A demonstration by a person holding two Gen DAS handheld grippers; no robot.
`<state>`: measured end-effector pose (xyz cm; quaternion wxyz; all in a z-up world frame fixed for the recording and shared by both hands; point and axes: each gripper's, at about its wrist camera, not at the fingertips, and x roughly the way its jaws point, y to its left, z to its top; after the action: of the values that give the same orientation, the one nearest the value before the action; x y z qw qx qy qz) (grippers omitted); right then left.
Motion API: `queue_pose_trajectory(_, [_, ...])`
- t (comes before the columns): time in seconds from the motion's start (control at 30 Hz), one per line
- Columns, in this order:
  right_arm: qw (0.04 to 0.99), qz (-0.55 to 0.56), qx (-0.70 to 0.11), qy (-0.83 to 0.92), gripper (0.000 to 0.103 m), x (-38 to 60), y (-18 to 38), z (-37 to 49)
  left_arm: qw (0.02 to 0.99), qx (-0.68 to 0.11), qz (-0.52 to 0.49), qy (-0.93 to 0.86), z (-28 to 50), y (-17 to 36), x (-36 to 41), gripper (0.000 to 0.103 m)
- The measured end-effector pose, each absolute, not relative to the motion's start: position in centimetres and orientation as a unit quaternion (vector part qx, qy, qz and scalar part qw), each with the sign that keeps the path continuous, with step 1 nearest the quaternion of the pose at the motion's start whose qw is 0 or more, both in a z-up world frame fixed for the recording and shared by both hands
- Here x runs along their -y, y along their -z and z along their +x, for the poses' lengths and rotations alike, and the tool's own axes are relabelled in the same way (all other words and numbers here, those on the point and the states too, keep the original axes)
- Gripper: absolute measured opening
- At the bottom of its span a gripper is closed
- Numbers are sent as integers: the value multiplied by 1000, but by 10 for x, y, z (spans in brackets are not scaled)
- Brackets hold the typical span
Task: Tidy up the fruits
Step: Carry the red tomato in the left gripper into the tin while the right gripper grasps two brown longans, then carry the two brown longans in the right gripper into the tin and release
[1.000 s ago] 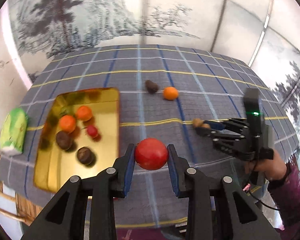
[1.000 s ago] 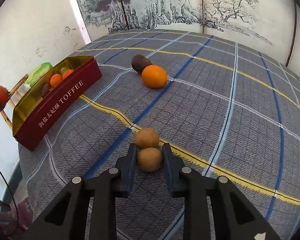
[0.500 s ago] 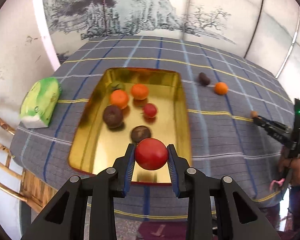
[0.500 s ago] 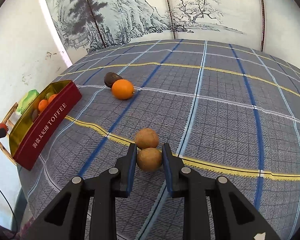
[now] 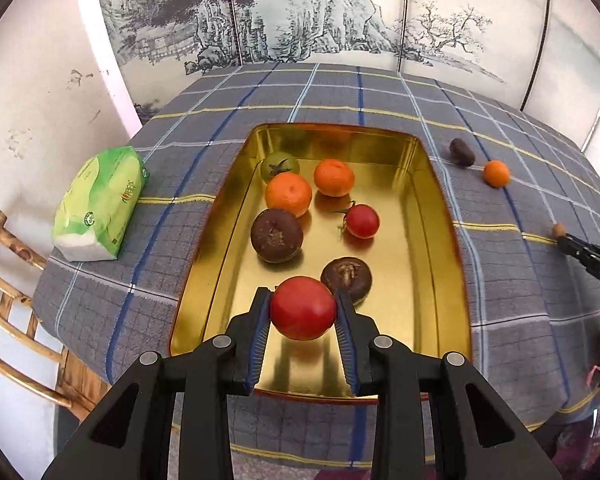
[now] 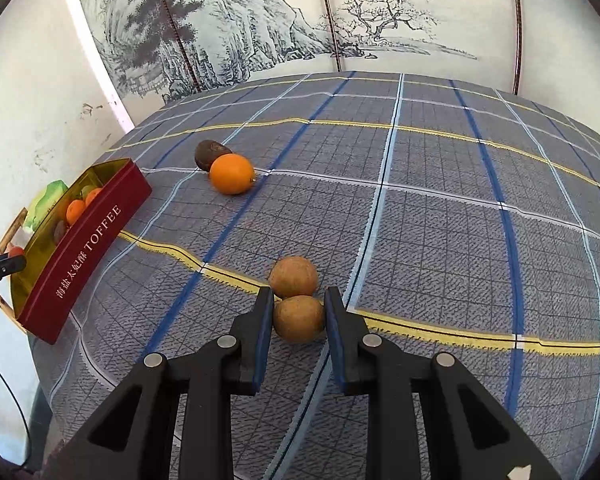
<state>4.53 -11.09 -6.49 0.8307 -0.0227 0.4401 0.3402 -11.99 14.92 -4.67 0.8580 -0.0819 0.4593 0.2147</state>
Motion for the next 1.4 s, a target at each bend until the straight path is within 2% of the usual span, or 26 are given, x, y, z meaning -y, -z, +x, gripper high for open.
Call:
queue_pose_trajectory(0.43, [830, -36, -445, -335, 24, 107, 66, 45, 855, -461, -59, -230, -115, 63, -158, 33])
queue_pose_trajectory(1.1, [832, -48, -444, -331, 24, 103, 66, 42, 865, -437, -14, -247, -122, 47, -144, 34])
queue_pose_trajectory(1.2, [829, -38, -447, -332, 24, 104, 66, 42, 866, -433, -2, -248, -123, 43, -139, 37])
queue_pose_trajectory(1.4, [822, -17, -457, -339, 24, 107, 64, 36, 871, -424, 5, -248, -125, 38, -132, 50])
